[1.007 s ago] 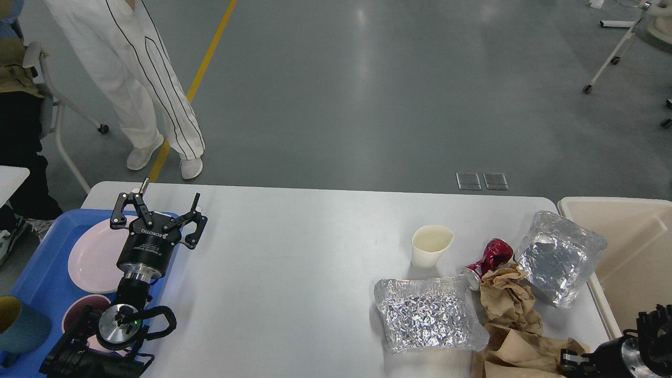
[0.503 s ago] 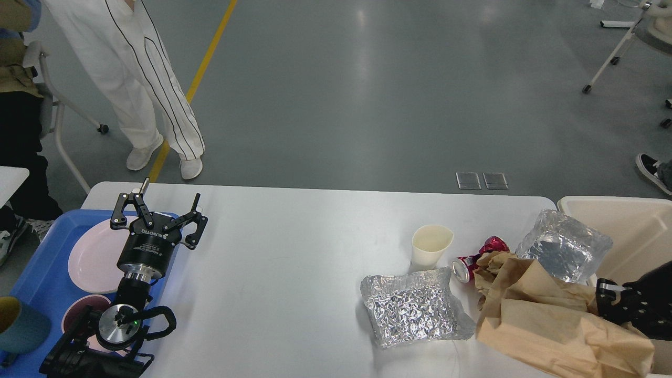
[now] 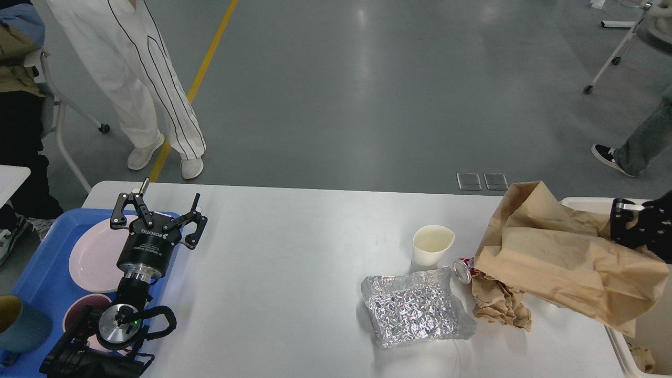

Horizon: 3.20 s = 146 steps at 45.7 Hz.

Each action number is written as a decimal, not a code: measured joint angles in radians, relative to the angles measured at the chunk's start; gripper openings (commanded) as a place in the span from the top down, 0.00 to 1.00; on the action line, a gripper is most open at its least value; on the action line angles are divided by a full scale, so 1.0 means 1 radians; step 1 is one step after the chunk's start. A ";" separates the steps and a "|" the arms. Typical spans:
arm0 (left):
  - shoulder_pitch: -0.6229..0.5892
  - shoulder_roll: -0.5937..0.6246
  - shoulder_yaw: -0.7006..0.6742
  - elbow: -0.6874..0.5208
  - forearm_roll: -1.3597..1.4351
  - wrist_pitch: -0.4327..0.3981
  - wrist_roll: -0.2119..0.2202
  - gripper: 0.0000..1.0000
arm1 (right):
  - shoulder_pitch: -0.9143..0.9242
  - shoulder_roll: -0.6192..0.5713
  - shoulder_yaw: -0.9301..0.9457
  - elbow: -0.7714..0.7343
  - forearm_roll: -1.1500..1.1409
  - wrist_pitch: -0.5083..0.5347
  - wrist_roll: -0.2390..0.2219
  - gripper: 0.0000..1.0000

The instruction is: Tidy desktop

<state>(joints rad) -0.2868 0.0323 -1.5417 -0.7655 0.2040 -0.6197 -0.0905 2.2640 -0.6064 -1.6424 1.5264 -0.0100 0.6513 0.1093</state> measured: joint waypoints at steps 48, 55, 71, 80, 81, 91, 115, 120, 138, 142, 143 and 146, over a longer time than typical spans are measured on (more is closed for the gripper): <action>0.000 0.000 0.000 0.000 0.000 0.000 -0.002 0.04 | -1.223 -0.182 0.583 -1.011 0.361 -0.554 -0.169 1.00; 0.000 0.000 0.000 0.000 0.000 0.000 -0.002 0.04 | -1.512 -0.048 0.805 -1.303 0.361 -0.568 -0.246 1.00; 0.000 0.000 0.000 0.000 0.000 0.000 -0.002 0.04 | -1.689 0.087 0.941 -1.436 0.361 -0.619 -0.310 1.00; 0.000 0.000 0.000 0.000 0.000 0.000 -0.002 0.04 | -1.719 0.130 0.943 -1.437 0.361 -0.625 -0.310 1.00; 0.000 0.000 0.000 0.000 0.000 0.000 -0.002 0.04 | -1.722 0.136 0.943 -1.437 0.361 -0.626 -0.310 1.00; 0.000 0.000 0.000 0.000 0.000 0.000 -0.002 0.04 | -1.737 0.208 0.943 -1.437 0.361 -0.668 -0.308 1.00; 0.000 0.000 0.001 0.000 0.000 0.000 -0.002 0.04 | -1.744 0.217 0.934 -1.432 0.355 -0.734 -0.306 0.00; 0.000 0.000 0.001 0.000 0.000 0.000 -0.002 0.04 | -1.744 0.215 0.932 -1.429 0.351 -0.735 -0.306 0.00; 0.000 0.000 0.000 0.000 0.000 0.000 -0.002 0.04 | -1.665 0.087 0.923 -1.351 0.314 -0.708 -0.312 0.00; 0.000 0.000 0.000 0.000 0.000 0.000 -0.002 0.04 | -1.609 0.038 0.923 -1.302 0.268 -0.699 -0.315 0.00; 0.000 0.000 0.000 0.000 0.000 0.000 -0.002 0.04 | -1.594 0.027 0.923 -1.289 0.255 -0.696 -0.318 0.00; 0.000 0.000 0.000 0.000 0.000 0.000 -0.002 0.04 | -1.538 -0.013 0.923 -1.244 0.212 -0.684 -0.331 0.00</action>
<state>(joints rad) -0.2868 0.0325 -1.5415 -0.7655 0.2040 -0.6198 -0.0920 0.7265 -0.6189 -0.7190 0.2828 0.2024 -0.0322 -0.2220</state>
